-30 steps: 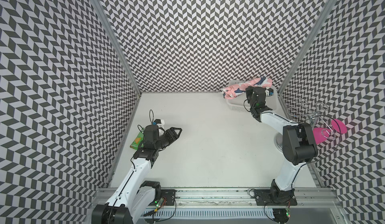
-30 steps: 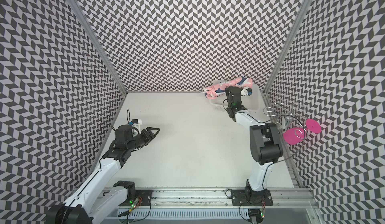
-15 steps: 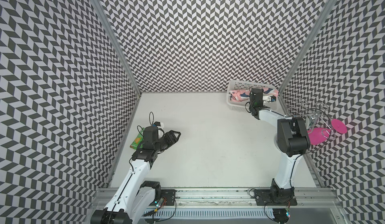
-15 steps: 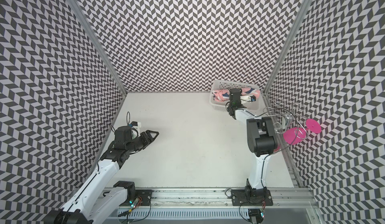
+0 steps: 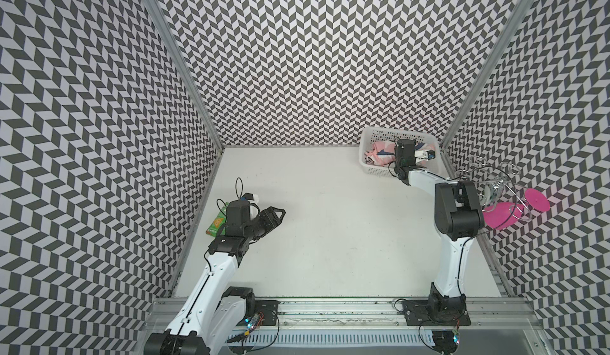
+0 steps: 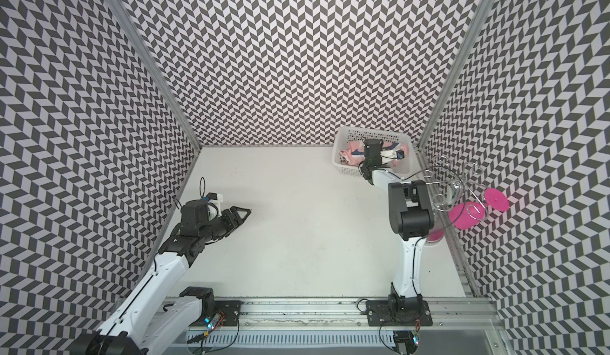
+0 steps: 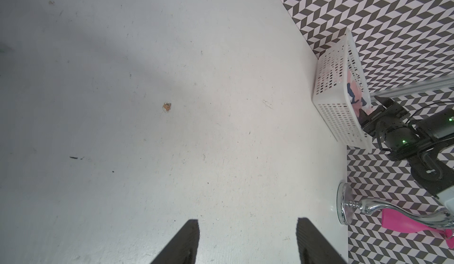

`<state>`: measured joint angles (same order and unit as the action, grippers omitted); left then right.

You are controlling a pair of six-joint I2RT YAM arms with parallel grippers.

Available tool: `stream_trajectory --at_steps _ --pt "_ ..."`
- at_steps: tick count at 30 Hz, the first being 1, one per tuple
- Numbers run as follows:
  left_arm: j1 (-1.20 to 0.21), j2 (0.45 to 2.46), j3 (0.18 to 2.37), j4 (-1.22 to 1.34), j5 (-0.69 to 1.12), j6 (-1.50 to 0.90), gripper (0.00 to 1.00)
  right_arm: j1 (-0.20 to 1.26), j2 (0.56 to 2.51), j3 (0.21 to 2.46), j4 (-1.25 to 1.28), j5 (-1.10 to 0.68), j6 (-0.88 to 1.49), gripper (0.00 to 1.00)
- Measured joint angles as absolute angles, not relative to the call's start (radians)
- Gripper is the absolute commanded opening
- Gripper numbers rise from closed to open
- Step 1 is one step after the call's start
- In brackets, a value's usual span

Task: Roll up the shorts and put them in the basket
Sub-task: Place the shorts in the bin, then reset both arms

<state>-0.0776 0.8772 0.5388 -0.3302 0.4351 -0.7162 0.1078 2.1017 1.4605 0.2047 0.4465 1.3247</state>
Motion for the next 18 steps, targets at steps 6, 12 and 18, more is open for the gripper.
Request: stream_trajectory --at_steps 6,12,18 --pt "-0.074 0.877 0.543 -0.329 0.434 -0.719 0.68 0.111 2.048 1.464 0.181 0.406 1.238 0.64" --pt "-0.071 0.878 0.609 -0.331 0.367 -0.691 0.99 0.14 1.911 1.463 0.189 0.322 1.101 0.7" --pt "-0.071 0.939 0.707 -0.318 0.23 -0.655 0.99 0.221 1.787 1.413 0.19 0.212 0.841 1.0"
